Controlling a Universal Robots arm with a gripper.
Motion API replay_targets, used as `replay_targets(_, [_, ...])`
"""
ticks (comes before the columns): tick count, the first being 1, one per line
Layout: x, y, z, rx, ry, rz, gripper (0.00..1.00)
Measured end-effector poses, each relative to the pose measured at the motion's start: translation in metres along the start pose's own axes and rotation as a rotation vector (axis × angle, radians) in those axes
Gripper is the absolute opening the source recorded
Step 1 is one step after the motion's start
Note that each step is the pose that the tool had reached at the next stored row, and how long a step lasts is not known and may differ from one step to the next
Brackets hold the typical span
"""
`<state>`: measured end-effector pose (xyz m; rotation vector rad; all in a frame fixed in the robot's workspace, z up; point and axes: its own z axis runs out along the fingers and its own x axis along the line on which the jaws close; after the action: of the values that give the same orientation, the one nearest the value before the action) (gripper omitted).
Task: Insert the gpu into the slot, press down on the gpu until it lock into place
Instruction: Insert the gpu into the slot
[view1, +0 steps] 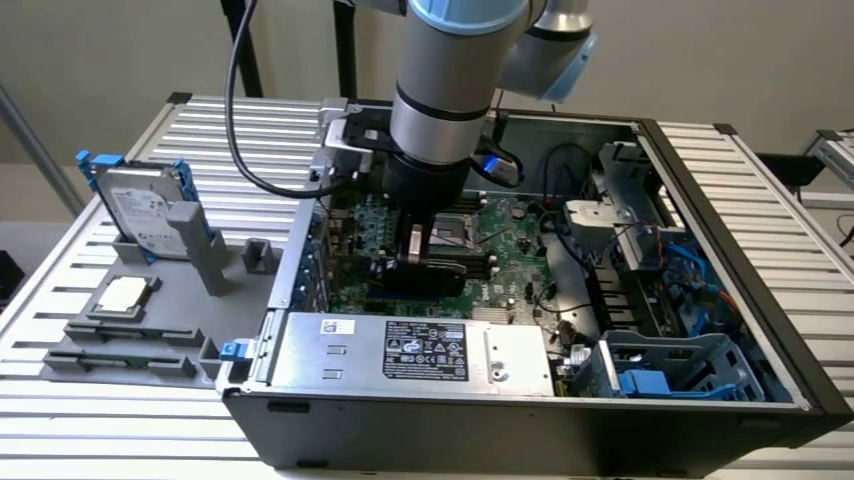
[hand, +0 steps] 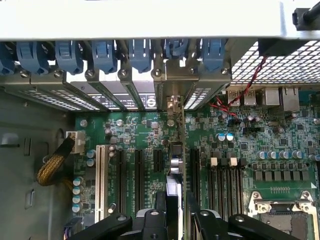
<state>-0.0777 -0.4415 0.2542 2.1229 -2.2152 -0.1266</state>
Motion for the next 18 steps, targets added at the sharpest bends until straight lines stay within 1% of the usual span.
replay_targets(5, [0.0, -0.0003, 0.0026, -0.0012, 0.0009, 0.0, 0.26])
replay_targets(6, [0.0, -0.0004, 0.0039, -0.0007, -0.0003, 0.0, 0.26])
replay_targets(8, [0.0, -0.0007, 0.0052, -0.001, 0.0002, 0.0, 0.26])
replay_targets(11, [0.0, -0.0007, 0.0056, -0.002, 0.0006, 0.0, 0.26])
replay_targets(12, [0.0, -0.0006, 0.0057, -0.0028, 0.0003, 0.0, 0.26])
replay_targets(13, [0.0, -0.0003, 0.0058, -0.0035, -0.0014, 0.0, 0.26])
replay_targets(14, [0.0, -0.0003, 0.0048, -0.003, -0.0012, 0.0, 0.27])
replay_targets(15, [0.0, -0.0002, 0.0022, -0.0035, -0.0003, 0.0, 0.33])
replay_targets(18, [0.0, 0.0011, -0.0102, -0.0056, 0.0003, 0.0, 0.33])
